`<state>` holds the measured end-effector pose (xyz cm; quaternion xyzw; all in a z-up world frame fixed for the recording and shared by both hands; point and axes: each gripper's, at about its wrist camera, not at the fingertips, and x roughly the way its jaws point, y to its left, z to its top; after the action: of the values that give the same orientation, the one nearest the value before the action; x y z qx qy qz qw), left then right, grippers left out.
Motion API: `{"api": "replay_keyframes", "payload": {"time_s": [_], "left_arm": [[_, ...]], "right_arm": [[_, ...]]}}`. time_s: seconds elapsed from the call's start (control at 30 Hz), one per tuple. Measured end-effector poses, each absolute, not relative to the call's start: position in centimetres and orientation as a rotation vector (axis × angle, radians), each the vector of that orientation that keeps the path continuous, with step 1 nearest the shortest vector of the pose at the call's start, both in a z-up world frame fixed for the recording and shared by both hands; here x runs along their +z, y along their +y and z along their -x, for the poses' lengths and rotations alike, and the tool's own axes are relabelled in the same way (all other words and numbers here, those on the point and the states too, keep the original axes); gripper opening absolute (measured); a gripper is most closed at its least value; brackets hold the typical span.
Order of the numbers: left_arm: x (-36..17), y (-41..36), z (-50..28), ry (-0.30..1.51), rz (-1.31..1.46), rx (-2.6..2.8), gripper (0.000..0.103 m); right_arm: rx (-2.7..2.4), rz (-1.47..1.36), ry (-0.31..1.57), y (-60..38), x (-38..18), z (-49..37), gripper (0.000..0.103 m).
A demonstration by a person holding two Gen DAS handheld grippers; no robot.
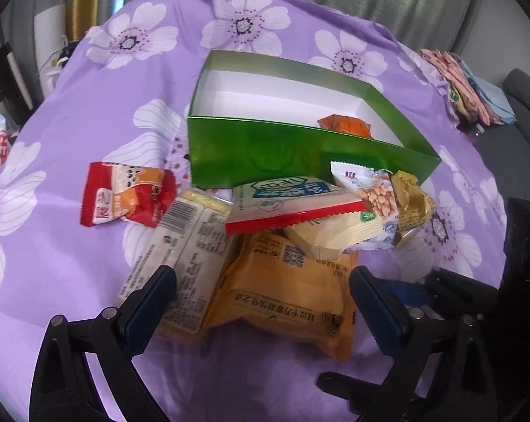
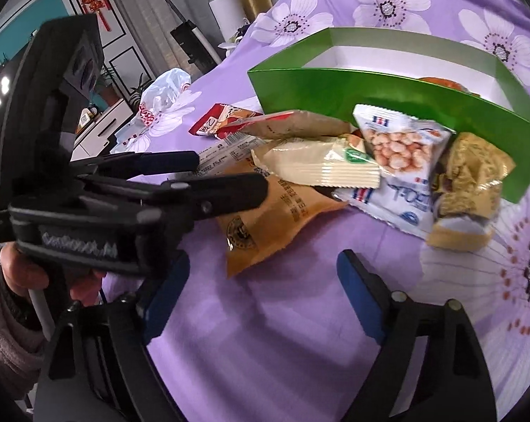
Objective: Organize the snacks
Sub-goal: 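Grasp the yellow-brown printed snack bag with the right tool, then carry the yellow-brown bag into the green box and open the right tool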
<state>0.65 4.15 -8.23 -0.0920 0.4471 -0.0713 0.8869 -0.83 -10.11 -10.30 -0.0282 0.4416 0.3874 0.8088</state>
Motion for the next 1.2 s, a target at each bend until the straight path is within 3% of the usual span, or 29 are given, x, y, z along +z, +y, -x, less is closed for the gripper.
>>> {"api": "replay_keyframes", "payload": {"time_s": [0.03,0.1,0.17,0.33,0.63,1.2], "left_arm": [[-8.3,4.2,-0.8,0.931,0.193,-0.155,0.086],[-8.3,4.2,-0.9,0.926,0.201,-0.161,0.084],[-8.3,4.2,-0.9,0.927,0.221,-0.184,0.071],[-8.6,3.7,-0.9,0.96,0.235,-0.226,0.057],[-8.1,3.7,0.0,0.967,0.3,-0.251,0.05],[-1.5,-0.1,4.6,0.832,0.201,-0.221,0.05]], "right_arm": [[0.831,0.067,0.94,-9.9,-10.3,0.7,0.082],[0.837,0.085,0.939,-9.5,-10.4,0.4,0.078],[0.844,0.093,0.939,-9.4,-10.4,0.3,0.074],[0.855,0.117,0.939,-9.2,-10.6,0.0,0.058],[0.869,0.115,0.941,-9.8,-10.5,0.1,0.037],[0.888,0.079,0.802,-13.2,-4.8,4.8,0.036]]}}
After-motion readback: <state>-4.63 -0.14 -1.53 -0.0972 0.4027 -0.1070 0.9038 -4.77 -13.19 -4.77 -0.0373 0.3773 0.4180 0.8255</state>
